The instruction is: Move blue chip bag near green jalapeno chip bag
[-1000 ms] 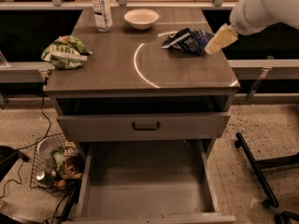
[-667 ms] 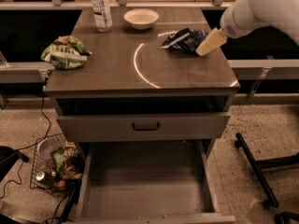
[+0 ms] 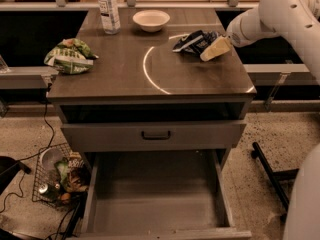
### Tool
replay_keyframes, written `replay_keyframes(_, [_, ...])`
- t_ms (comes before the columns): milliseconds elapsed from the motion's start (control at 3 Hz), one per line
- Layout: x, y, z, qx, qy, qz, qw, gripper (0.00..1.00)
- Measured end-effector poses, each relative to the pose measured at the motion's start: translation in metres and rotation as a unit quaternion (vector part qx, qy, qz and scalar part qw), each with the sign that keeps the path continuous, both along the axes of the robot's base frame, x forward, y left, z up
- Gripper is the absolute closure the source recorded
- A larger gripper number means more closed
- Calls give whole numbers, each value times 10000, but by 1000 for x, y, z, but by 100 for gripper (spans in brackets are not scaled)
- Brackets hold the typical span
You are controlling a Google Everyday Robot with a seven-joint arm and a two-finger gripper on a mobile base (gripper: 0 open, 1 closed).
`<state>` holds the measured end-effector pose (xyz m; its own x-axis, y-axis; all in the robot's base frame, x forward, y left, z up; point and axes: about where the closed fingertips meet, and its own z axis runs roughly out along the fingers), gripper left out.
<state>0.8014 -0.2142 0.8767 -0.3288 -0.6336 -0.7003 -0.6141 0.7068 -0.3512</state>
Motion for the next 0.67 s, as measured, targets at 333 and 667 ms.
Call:
replay_keyframes(333, [16, 12, -16, 351, 98, 106, 9993, 12])
replay_keyframes(667, [27, 24, -28, 613, 156, 224, 9977, 35])
